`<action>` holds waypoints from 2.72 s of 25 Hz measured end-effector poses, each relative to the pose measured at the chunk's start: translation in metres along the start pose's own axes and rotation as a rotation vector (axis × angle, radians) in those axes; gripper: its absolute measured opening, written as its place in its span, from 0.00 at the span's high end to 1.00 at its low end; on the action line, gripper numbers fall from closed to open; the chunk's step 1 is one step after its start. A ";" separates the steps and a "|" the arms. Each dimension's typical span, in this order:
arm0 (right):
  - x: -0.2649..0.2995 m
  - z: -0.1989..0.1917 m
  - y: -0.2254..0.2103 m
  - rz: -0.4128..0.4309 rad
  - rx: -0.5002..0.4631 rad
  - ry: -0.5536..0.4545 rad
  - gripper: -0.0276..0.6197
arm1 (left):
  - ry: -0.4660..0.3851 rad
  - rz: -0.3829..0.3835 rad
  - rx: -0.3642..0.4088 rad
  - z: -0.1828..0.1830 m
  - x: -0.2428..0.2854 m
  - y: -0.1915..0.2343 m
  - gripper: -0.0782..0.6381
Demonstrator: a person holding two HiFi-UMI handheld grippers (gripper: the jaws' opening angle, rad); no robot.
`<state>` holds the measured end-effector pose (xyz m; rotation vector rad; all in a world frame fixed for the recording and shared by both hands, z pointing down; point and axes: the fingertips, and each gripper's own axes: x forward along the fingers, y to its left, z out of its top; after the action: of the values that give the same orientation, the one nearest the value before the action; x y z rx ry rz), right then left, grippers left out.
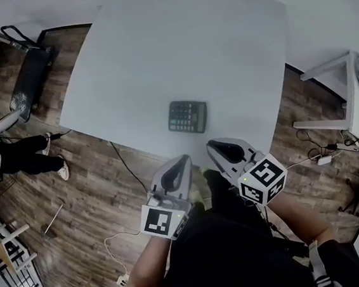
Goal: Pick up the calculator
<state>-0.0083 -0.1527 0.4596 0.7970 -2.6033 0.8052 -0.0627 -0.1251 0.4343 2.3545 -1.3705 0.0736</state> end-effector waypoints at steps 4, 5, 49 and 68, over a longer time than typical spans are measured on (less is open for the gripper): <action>0.020 -0.017 -0.027 -0.011 0.051 0.050 0.93 | 0.026 0.017 -0.018 -0.008 0.016 0.015 0.88; 0.025 -0.023 -0.034 -0.018 0.075 0.061 0.93 | 0.032 0.022 -0.023 -0.010 0.017 0.018 0.88; 0.115 -0.131 -0.128 0.116 0.775 0.316 0.87 | 0.122 0.164 -0.096 -0.041 0.021 0.062 0.88; 0.033 -0.038 -0.032 0.208 0.692 0.088 0.87 | -0.025 0.066 0.009 0.005 -0.044 0.002 0.88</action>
<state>-0.0117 -0.1665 0.5176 0.6243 -2.3465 1.8070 -0.0882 -0.0917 0.4196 2.3248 -1.4633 0.0692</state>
